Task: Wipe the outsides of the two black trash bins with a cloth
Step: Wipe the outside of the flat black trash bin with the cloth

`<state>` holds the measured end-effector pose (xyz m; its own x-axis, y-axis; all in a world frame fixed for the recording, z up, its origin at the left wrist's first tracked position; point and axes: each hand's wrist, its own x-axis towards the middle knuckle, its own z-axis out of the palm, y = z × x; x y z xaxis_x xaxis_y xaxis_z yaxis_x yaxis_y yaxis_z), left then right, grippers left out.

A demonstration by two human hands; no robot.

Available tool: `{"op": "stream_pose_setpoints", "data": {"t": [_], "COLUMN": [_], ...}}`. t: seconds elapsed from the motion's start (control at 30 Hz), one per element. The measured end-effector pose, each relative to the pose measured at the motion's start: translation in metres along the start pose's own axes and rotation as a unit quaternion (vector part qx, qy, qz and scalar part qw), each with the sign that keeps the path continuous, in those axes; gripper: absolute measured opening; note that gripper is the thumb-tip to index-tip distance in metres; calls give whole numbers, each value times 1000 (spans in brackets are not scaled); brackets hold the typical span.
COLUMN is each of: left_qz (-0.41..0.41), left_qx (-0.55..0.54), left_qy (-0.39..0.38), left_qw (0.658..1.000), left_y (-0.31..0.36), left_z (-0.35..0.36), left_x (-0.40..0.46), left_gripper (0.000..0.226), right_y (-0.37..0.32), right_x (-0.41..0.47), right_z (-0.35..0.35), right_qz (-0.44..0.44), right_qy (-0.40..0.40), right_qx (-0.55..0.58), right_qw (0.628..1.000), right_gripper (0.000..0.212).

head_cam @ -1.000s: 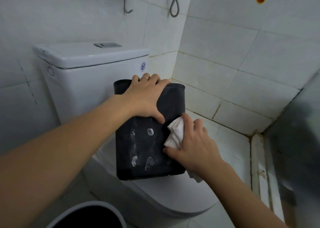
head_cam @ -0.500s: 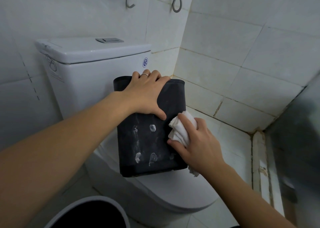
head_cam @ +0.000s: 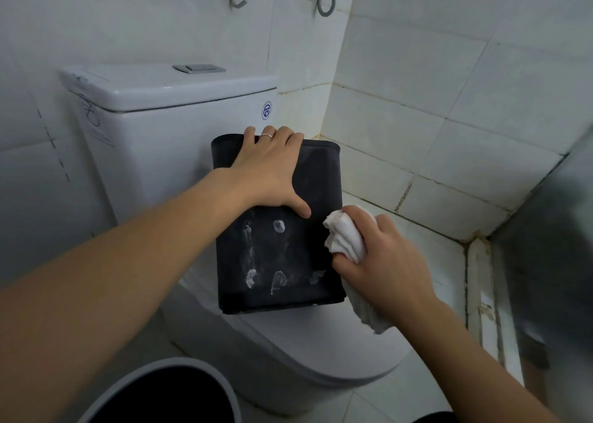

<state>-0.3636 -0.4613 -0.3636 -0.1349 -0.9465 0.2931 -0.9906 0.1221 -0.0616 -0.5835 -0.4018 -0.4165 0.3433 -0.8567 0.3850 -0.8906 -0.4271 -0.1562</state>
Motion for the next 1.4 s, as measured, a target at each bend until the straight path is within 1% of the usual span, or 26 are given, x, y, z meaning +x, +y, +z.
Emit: {"op": "stream_pose_setpoints", "data": {"t": [0.1,0.27,0.37,0.5,0.57,0.7,0.73,0.83,0.9,0.97,1.03,1.23,1.3,1.4], "left_qz": [1,2,0,1,-2,-23,-25,-24,-24,-23,-18,-18,-18,-20], "left_qx": [-4,-2,-6,-9,-12,-15,-13,-12,-14,-16,-16,-14,-12,-12], "left_qy": [-3,-4,-11,-16,-13,-12,-12,-10,-12,-11,-7,-5,-7,-10], "left_qw": [1000,1000,1000,1000,1000,1000,1000,1000,1000,1000,1000,1000,1000,1000], "left_y": [-1,-3,-4,-4,-4,-9,-9,-6,-5,-5,-4,-3,-3,-2], "left_z": [2,4,5,5,6,9,9,9,9,8,7,6,5,5], "left_x": [1,2,3,5,4,2,2,2,2,1,0,-2,-2,-1], "left_gripper": [126,126,126,126,127,127,127,126,126,127,127,126,126,125], "right_y": [-6,-9,-12,-13,-11,-5,-3,-8,-19,-25,-24,-6,-6,-13], "right_x": [-8,-14,-26,-34,-32,-20,-19,-26,-34,-39,-38,-30,-33,-43], "right_z": [3,9,9,11,11,3,1,1,6,10,9,-1,-2,2], "right_qz": [-20,-39,-75,-113,-106,-25,-17,-32,-72,-101,-95,-40,-67,-147], "right_qy": [-28,-30,-49,-36,-32,-46,-49,-60,-79,-76,-70,-76,-89,-122], "right_qx": [-31,-59,-75,-117,-139,-156,-157,-153,-147,-144,-149,-137,-145,-138], "right_qw": [999,997,993,986,984,986,986,986,983,981,982,987,983,972], "right_gripper": [46,47,47,50,50,41,40,43,44,43,41,41,42,46]}}
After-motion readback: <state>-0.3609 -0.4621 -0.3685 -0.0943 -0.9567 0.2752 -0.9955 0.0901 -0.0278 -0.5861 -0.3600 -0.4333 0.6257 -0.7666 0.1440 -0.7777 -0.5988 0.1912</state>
